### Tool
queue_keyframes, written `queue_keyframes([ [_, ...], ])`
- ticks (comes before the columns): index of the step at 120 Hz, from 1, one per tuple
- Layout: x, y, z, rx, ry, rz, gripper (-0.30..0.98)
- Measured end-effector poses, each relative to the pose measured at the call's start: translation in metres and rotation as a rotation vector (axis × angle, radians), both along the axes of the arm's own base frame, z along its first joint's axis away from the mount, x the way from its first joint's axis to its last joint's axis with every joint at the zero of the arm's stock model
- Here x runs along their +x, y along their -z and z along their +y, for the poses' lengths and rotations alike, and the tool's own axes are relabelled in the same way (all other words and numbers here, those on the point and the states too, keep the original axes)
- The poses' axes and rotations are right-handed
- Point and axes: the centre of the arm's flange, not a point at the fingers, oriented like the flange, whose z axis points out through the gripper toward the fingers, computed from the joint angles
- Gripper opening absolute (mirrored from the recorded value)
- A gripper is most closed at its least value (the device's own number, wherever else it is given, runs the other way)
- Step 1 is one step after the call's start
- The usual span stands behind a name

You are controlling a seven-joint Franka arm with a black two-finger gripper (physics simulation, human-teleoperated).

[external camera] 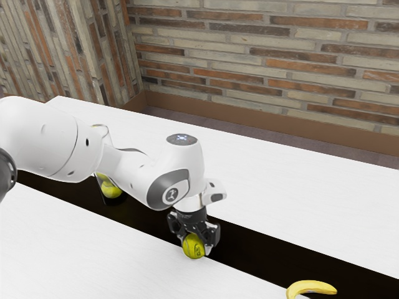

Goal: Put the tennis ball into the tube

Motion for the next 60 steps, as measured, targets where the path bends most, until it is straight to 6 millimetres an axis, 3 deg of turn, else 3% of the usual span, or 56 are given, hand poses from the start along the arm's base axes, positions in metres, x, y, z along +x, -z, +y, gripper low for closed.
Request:
queue_keyframes([
  [24, 0.0, -0.002, 0.0, 0.003, 0.002, -0.007, 0.4],
  [36, 0.002, -0.02, 0.0, -0.006, 0.003, -0.029, 0.38],
  [52, 0.022, -0.086, -0.006, 0.006, 0.044, -0.097, 0.34],
  [60, 0.035, -0.135, -0.006, 0.03, 0.067, -0.148, 0.32],
])
